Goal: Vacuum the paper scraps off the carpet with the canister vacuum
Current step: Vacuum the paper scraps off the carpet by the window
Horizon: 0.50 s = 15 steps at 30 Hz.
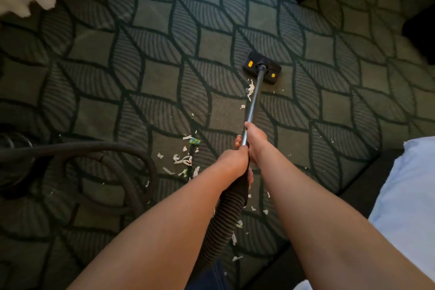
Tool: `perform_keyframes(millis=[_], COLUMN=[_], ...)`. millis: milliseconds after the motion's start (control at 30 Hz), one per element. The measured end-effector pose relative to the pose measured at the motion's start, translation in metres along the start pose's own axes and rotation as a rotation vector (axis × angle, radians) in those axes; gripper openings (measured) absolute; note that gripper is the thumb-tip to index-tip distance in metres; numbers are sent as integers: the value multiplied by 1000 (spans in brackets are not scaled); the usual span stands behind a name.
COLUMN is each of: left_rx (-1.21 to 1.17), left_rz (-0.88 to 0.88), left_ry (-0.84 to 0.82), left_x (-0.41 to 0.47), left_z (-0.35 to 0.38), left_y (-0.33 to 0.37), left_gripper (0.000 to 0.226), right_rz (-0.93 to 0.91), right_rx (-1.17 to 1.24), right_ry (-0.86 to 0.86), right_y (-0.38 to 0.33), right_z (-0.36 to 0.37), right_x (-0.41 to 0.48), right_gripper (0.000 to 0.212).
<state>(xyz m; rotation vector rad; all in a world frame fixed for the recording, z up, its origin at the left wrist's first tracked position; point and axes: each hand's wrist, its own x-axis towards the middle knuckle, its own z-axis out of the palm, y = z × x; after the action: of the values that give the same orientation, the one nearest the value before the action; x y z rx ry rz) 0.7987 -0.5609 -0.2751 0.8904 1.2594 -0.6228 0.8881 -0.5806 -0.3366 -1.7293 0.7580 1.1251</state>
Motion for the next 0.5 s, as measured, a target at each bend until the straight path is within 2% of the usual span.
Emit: perform_keyframes(millis=[500], left_rx=[67], left_rz=[16], left_ry=[16], left_x=[-30], left_z=[-31], left_y=[-119], left_gripper=[52], right_rz=[-11], right_rx=[-3], right_ry=[4], right_y=[119], right_z=[3], right_x=[-58], right_gripper=[28])
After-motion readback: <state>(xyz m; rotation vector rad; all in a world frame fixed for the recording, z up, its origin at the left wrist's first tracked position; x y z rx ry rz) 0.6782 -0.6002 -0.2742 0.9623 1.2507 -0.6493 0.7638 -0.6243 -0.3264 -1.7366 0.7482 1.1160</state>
